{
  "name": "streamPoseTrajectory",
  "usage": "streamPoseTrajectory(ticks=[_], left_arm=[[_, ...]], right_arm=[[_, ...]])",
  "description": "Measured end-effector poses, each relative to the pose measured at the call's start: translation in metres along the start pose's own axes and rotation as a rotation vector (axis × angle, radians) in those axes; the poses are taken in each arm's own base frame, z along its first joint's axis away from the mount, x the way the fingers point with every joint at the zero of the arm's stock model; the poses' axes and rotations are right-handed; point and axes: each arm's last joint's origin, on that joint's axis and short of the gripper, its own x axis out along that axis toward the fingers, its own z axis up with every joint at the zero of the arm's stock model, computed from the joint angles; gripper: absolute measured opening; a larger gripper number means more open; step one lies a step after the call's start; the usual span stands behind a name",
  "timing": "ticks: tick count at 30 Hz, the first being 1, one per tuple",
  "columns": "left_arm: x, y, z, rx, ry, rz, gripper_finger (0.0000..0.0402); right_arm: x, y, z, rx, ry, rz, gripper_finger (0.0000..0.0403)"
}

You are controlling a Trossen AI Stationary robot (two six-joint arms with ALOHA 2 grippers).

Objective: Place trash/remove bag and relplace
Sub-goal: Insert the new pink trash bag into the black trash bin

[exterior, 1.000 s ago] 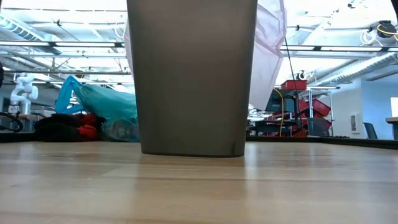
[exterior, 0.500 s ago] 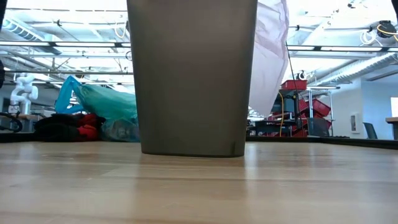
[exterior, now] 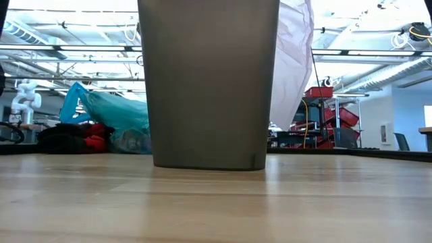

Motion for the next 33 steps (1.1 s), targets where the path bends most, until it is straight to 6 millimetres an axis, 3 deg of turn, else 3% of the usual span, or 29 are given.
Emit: streamPoseTrajectory(ticks=[14,17,19,21,23,29,33], left_arm=[[0.035,0.028,-0.006,0.056,0.161,0.280,0.0242],[0.037,0.036,-0.006,0.062,0.196,0.318,0.0195],[0.035,0.038,-0.006,0.085,0.202,0.321,0.0134],[0.032,0.040,-0.006,0.133,0.212,0.319,0.0054],[0.026,0.041,-0.005,0.160,0.205,0.306,0.0017],[-0.008,0.039,0.003,0.130,0.112,0.184,0.0002],[-0.049,0.033,0.015,0.090,-0.078,0.005,0.0002]], right_arm=[[0.000,0.001,0.001,0.000,-0.012,0.006,0.0000],[0.000,0.003,0.001,-0.002,-0.012,0.011,0.0000],[-0.001,0.005,0.000,-0.004,-0.012,0.017,0.0000],[-0.002,0.007,0.000,-0.007,-0.013,0.023,0.0000],[-0.002,0.009,0.000,-0.010,-0.013,0.029,0.0000],[-0.010,0.016,0.000,-0.016,-0.020,0.055,0.0000],[-0.029,0.018,0.004,-0.006,-0.054,0.082,0.0000]])
